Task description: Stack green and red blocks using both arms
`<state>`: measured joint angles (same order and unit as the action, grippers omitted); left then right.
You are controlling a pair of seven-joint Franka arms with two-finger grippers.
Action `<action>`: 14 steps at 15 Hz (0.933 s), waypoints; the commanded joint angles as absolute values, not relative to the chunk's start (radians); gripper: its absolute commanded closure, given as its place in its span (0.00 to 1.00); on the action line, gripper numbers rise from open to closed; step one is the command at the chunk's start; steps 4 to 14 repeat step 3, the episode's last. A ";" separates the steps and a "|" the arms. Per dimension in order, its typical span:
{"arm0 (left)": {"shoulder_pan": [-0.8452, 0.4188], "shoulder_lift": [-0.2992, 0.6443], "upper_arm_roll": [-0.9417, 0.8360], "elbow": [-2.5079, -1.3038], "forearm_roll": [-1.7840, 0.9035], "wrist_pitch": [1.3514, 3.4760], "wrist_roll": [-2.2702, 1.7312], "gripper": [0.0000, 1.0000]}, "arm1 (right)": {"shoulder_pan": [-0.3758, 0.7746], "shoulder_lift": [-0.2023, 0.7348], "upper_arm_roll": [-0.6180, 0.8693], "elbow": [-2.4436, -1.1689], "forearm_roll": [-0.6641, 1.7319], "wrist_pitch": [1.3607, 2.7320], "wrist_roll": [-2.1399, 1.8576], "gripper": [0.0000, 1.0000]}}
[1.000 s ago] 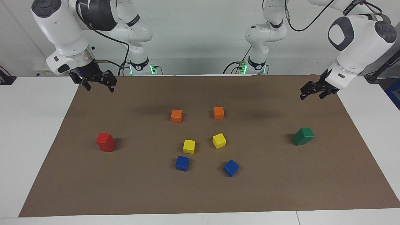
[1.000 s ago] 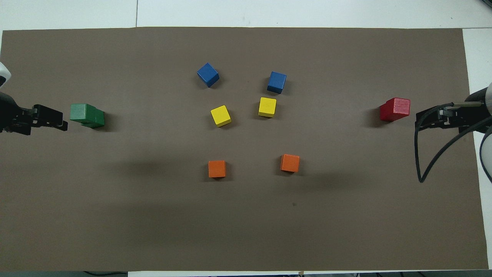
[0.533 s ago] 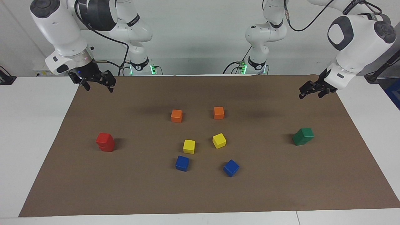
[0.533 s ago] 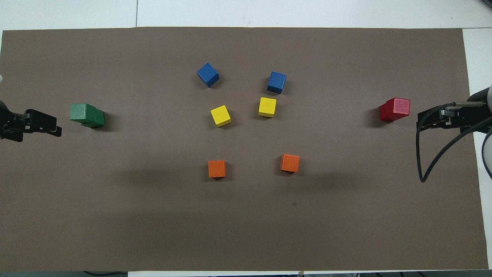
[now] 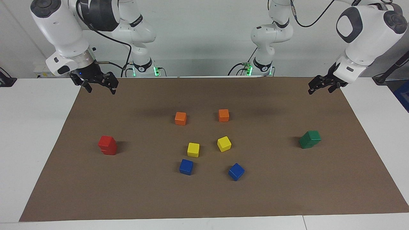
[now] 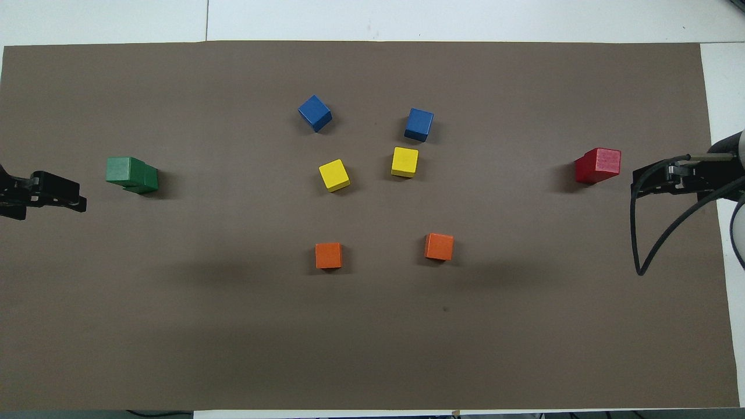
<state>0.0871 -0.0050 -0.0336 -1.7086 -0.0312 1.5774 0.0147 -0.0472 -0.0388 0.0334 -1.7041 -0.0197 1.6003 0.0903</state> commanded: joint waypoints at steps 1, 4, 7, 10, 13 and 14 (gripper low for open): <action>0.104 -0.026 -0.038 -1.744 -0.015 1.617 0.000 0.00 | -0.058 -0.032 0.040 -1.689 -0.018 1.578 0.060 0.00; 0.104 -0.025 -0.040 -1.741 -0.015 1.611 0.000 0.00 | -0.061 -0.032 0.040 -1.689 -0.020 1.578 0.060 0.00; 0.104 -0.025 -0.040 -1.741 -0.015 1.611 0.000 0.00 | -0.061 -0.032 0.040 -1.689 -0.020 1.578 0.060 0.00; 0.104 -0.025 -0.040 -1.741 -0.015 1.611 0.000 0.00 | -0.061 -0.032 0.040 -1.689 -0.020 1.578 0.060 0.00; 0.104 -0.025 -0.040 -1.741 -0.015 1.611 0.000 0.00 | -0.061 -0.032 0.040 -1.689 -0.020 1.578 0.060 0.00; 0.104 -0.025 -0.040 -1.741 -0.015 1.611 0.000 0.00 | -0.061 -0.032 0.040 -1.689 -0.020 1.578 0.060 0.00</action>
